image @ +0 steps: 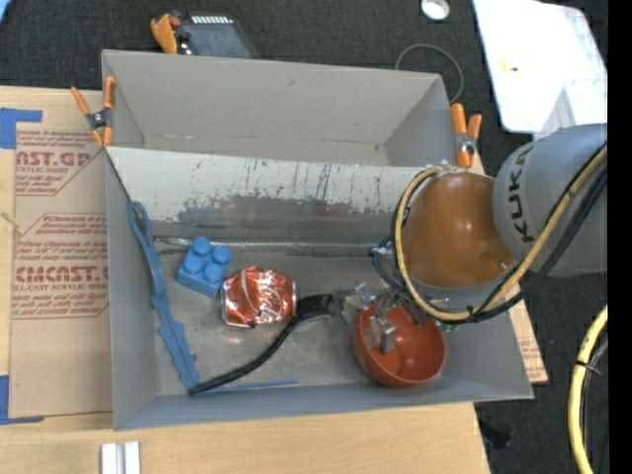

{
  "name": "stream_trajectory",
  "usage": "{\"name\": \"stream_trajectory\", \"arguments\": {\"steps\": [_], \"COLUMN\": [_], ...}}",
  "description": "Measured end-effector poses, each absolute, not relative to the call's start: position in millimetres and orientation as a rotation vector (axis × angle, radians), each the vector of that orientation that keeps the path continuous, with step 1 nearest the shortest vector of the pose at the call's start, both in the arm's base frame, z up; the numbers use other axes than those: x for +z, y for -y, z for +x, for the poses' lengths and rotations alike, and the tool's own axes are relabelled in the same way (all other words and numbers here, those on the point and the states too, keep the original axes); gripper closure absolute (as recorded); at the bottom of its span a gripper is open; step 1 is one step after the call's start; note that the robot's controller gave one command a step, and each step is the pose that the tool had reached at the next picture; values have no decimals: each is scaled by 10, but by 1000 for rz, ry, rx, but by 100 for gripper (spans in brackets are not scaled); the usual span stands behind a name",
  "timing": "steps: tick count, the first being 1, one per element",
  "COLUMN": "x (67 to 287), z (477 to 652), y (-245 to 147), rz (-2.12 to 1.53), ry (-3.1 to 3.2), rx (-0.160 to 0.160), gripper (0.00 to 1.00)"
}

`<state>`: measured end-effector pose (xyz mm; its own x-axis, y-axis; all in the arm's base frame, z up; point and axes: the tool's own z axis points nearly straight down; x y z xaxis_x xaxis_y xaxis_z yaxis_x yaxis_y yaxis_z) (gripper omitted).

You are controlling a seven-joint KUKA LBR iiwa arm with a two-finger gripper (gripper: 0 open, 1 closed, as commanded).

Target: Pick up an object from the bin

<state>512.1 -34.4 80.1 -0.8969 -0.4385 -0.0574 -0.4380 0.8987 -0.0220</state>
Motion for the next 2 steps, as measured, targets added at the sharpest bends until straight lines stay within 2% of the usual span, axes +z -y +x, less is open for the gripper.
{"name": "stream_trajectory", "arguments": {"steps": [2], "x": [1099], "z": [5109], "y": [341], "rz": [-693], "ry": [-3006], "rx": [-11], "gripper": [100]}}
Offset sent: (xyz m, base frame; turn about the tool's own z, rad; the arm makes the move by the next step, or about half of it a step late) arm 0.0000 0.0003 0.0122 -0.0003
